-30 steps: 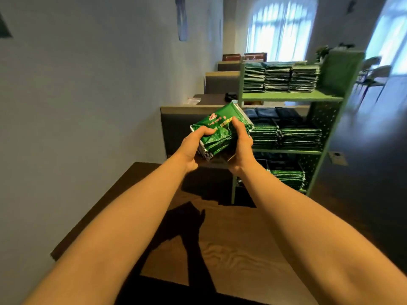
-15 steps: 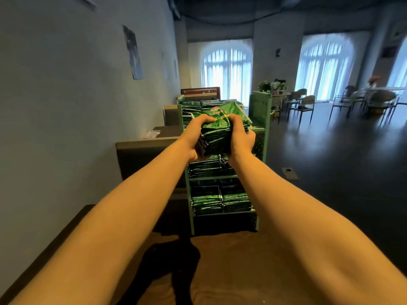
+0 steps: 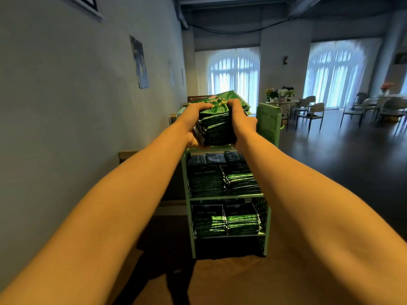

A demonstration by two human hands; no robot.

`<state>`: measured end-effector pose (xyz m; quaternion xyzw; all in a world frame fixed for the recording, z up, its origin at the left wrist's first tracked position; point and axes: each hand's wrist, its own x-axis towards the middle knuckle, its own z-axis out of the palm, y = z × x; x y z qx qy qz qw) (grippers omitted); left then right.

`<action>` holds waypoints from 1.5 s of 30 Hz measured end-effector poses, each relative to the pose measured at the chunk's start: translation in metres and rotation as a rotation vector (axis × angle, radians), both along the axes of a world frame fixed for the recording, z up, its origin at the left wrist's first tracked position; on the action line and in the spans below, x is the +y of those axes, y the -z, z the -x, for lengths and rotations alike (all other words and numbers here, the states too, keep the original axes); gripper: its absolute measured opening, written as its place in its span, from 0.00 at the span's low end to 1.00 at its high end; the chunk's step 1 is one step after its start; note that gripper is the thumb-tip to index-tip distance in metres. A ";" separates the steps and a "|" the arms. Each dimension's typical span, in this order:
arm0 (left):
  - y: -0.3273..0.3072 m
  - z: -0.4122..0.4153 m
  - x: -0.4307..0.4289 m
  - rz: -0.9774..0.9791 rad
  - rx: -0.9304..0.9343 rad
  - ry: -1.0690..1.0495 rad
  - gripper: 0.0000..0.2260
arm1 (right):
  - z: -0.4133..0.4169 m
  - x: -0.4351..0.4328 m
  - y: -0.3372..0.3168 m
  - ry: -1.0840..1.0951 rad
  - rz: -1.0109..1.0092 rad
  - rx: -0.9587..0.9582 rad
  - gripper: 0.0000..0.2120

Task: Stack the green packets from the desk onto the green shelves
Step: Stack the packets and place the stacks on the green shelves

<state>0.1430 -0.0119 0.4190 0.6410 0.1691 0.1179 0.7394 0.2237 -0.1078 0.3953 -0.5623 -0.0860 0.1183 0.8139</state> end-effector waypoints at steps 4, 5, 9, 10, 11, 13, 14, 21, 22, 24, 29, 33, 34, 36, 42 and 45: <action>-0.001 -0.016 0.006 0.002 0.046 -0.026 0.15 | -0.019 0.007 -0.001 -0.026 0.120 -0.044 0.60; -0.002 -0.018 0.007 -0.008 0.062 -0.034 0.16 | -0.027 0.011 0.001 -0.038 0.153 -0.049 0.61; -0.001 -0.025 0.011 -0.031 0.103 -0.053 0.18 | -0.056 0.023 0.011 -0.091 0.257 -0.068 0.62; 0.000 -0.028 0.012 -0.043 0.107 -0.062 0.18 | -0.057 0.024 0.013 -0.093 0.261 -0.071 0.62; 0.001 -0.030 0.013 -0.052 0.103 -0.076 0.18 | -0.057 0.024 0.014 -0.092 0.260 -0.075 0.61; 0.004 -0.035 0.015 -0.056 0.087 -0.096 0.18 | -0.055 0.024 0.012 -0.082 0.264 -0.078 0.62; 0.005 -0.038 0.015 -0.056 0.074 -0.102 0.17 | -0.054 0.024 0.011 -0.077 0.268 -0.076 0.63; 0.006 -0.046 0.028 -0.022 0.100 -0.147 0.17 | -0.050 0.031 0.005 -0.081 0.298 -0.070 0.65; 0.006 -0.047 0.030 -0.041 0.126 -0.155 0.18 | -0.046 0.031 0.005 -0.068 0.304 -0.075 0.60; 0.004 -0.047 0.031 -0.080 0.161 -0.165 0.18 | -0.046 0.033 0.007 -0.032 0.368 -0.103 0.54; -0.001 -0.047 0.027 -0.148 0.191 -0.184 0.18 | -0.051 0.029 0.014 0.018 0.438 -0.220 0.46; -0.004 -0.056 0.029 -0.459 0.061 -0.371 0.23 | -0.052 0.025 0.016 0.025 0.458 -0.293 0.38; -0.003 -0.054 0.027 -0.568 0.001 -0.428 0.23 | -0.052 0.025 0.015 0.023 0.469 -0.305 0.37; 0.001 -0.051 0.027 -0.784 -0.075 -0.556 0.24 | -0.051 0.027 0.014 0.025 0.497 -0.320 0.38; 0.024 -0.047 0.035 -1.460 -0.245 -0.763 0.11 | -0.049 0.033 0.010 0.040 0.528 -0.312 0.40; 0.038 -0.045 0.048 -1.810 -0.481 -0.743 0.13 | -0.050 0.035 0.010 0.039 0.531 -0.304 0.39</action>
